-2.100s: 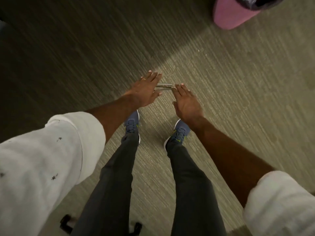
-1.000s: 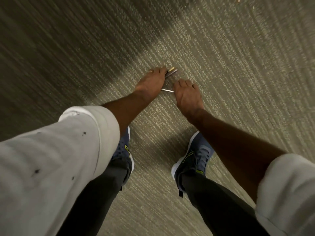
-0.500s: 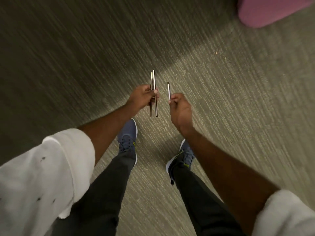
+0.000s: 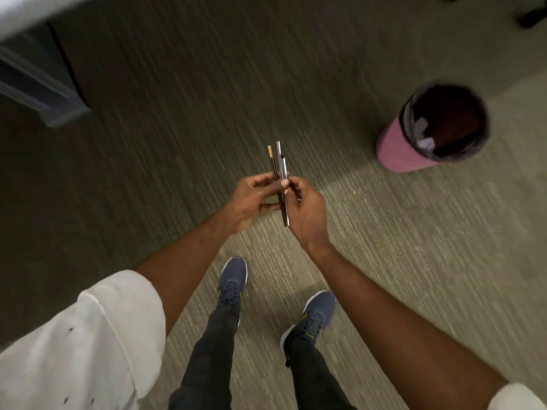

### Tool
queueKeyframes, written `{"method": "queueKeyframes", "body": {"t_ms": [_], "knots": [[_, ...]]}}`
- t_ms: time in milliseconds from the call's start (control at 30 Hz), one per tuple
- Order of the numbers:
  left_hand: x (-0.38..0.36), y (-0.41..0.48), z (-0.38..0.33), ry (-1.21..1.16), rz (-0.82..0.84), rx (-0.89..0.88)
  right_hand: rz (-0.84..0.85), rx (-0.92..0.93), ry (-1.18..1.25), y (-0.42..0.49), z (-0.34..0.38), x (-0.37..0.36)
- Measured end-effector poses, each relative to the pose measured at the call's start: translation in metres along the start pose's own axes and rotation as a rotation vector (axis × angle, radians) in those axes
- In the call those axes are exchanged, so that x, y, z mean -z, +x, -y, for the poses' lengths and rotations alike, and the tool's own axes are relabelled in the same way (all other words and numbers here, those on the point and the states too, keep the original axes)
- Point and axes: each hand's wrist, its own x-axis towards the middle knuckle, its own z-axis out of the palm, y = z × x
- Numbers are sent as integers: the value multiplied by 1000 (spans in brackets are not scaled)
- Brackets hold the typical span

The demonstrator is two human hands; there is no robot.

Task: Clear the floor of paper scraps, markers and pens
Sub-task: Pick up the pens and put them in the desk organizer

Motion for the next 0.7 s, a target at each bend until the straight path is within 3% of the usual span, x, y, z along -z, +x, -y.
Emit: {"method": "queueKeyframes", "body": {"t_ms": [233,367,700], "knots": [[-20,-78,-130,-37,48,-169,45,226,13,1,134,56],[-10,-130,-197,15,67,-258,154,356,-32,0,204,70],[101,-235,-301,-7,-118,-474,416,517,-48,3,379,-2]]}}
